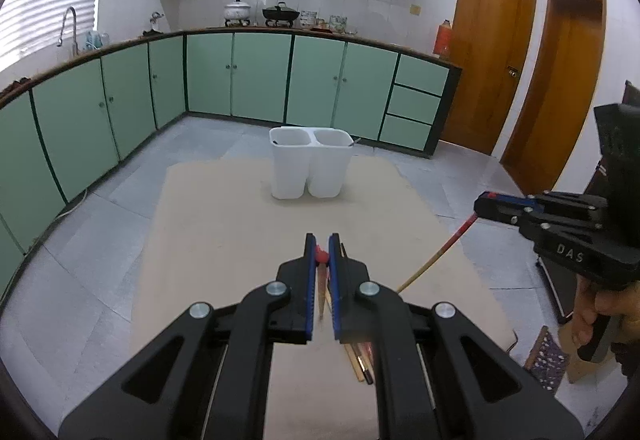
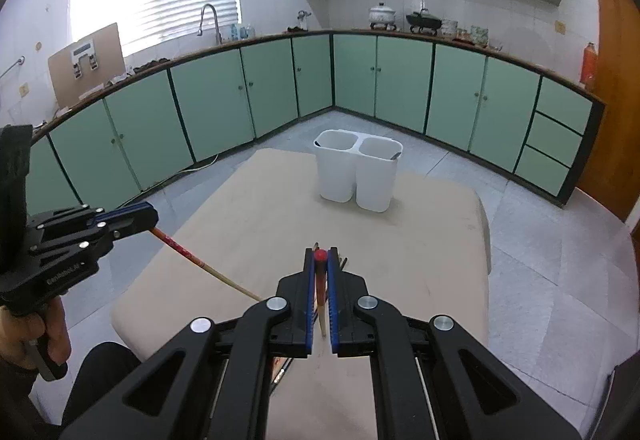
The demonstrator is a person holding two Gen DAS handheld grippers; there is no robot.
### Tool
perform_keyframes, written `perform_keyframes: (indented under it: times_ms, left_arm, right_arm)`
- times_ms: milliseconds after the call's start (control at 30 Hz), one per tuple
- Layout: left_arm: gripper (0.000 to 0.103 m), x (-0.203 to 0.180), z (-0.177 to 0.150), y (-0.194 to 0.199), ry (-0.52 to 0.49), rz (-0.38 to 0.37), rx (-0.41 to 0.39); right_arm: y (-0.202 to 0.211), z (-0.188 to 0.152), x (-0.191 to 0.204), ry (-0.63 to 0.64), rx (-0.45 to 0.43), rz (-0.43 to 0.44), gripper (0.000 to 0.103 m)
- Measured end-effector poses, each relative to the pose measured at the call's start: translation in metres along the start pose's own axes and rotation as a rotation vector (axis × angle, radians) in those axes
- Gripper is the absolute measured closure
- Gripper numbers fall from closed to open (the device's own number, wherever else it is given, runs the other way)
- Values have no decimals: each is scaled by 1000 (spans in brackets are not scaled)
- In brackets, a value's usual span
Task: Organize utensils
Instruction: 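Carry left tool's chopstick into the white cup while right tool carries its chopstick there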
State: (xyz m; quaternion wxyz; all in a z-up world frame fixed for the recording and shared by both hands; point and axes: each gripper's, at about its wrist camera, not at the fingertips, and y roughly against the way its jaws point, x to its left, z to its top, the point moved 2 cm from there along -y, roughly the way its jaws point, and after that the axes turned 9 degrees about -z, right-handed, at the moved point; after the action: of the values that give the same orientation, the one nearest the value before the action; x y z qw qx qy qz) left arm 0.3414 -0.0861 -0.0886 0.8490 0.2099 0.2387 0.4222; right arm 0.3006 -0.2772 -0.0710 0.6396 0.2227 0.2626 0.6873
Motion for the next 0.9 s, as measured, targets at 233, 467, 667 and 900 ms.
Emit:
perform_keyframes:
  times_ms: [233,467,667,900]
  left_arm:
    - [98,19,31,-7,17,-10,18]
    - [97,19,67,-8,-19,12,2]
    - [97,21,110,-7,-29,31,-38]
    - [98,16,153,-17,-52,49,-76]
  right_arm:
    - [-6,24,-5,26,21,-4,97]
    - [-1,53,-8,36,9,-6,97]
    - [5,85,-15,46,-15,-18,97]
    - [2,126,-30,7,-31,-21,97]
